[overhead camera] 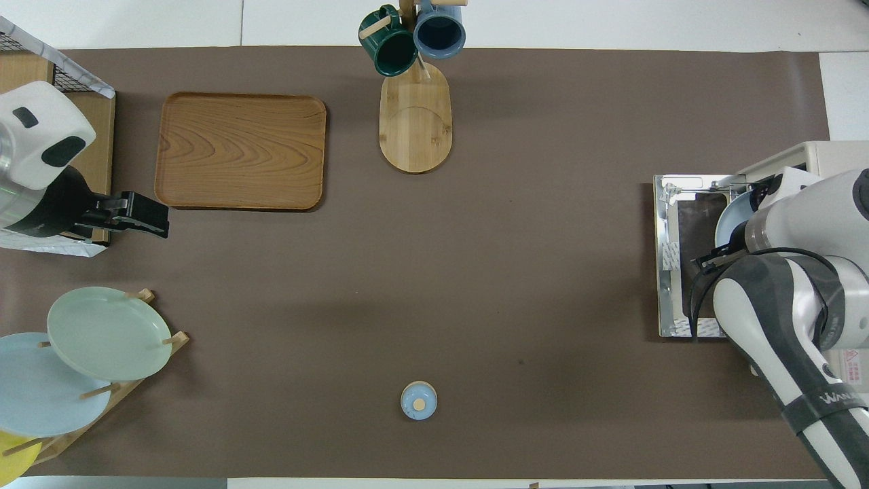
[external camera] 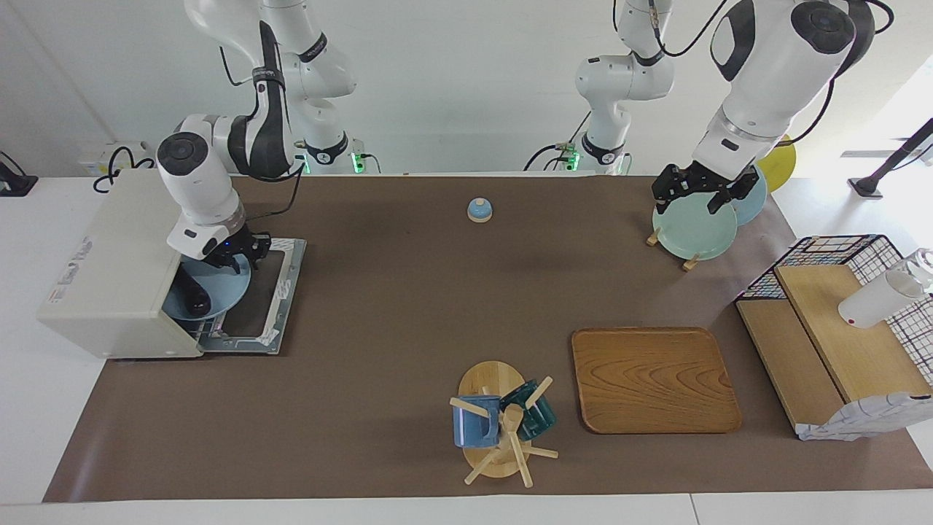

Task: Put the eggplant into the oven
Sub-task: 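Open the right gripper to release the eggplant inside the oven, then withdraw the right gripper out of the oven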

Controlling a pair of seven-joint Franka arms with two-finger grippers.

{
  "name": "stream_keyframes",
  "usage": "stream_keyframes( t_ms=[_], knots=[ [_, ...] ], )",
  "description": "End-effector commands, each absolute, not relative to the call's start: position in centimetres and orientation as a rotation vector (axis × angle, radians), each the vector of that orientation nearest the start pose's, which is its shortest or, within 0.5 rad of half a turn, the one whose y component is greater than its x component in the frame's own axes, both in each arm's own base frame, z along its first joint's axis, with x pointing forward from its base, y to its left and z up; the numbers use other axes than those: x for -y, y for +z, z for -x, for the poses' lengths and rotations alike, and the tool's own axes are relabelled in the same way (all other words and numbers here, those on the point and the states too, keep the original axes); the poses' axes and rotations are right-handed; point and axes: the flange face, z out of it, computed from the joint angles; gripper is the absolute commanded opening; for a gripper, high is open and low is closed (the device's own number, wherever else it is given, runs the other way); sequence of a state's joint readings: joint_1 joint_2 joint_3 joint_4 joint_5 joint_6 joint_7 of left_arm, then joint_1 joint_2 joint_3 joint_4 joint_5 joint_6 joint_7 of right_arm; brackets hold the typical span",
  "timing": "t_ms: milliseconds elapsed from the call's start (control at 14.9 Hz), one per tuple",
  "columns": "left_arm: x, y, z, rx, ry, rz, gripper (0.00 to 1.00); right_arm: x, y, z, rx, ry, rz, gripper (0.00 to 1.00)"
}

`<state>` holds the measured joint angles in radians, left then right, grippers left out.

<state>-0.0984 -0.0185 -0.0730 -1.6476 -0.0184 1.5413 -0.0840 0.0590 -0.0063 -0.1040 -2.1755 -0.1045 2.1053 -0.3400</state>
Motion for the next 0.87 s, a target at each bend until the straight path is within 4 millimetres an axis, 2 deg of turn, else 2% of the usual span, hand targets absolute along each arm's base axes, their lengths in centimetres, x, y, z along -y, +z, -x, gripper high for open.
stream_keyframes(
  t_ms=[0,67,134,201,268,402,535,803],
  knots=[
    [9.4,60.0,-52.5,-0.132,0.159,3.148,1.0,-1.1,41.5,-54.8,0.556,0.102,3.151,0.52],
    [9.4,60.0,-52.5,-0.135,0.157,3.15,1.0,-2.8,41.4,-54.9,0.544,0.069,3.158,0.32],
    [9.4,60.1,-52.5,-0.137,0.156,3.148,1.0,-4.7,40.9,-55.0,0.505,0.008,3.167,0.07],
    [9.1,60.2,-52.5,-0.135,0.154,3.149,1.0,-6.7,39.7,-54.8,0.477,-0.007,3.172,0.0],
    [9.1,60.3,-52.5,-0.135,0.144,3.148,1.0,-7.5,38.2,-54.8,0.453,-0.012,3.177,0.0],
    [8.7,60.4,-52.6,-0.13,0.135,3.142,1.0,-7.5,35.5,-54.6,0.457,-0.064,3.173,0.0],
    [8.4,60.4,-52.6,-0.135,0.137,3.141,1.0,-7.3,33.5,-54.4,0.448,-0.018,3.177,0.0],
    [7.9,60.5,-52.7,-0.115,0.132,3.142,1.0,-4.9,30.4,-53.2,0.403,-0.005,3.186,0.0]
  ],
)
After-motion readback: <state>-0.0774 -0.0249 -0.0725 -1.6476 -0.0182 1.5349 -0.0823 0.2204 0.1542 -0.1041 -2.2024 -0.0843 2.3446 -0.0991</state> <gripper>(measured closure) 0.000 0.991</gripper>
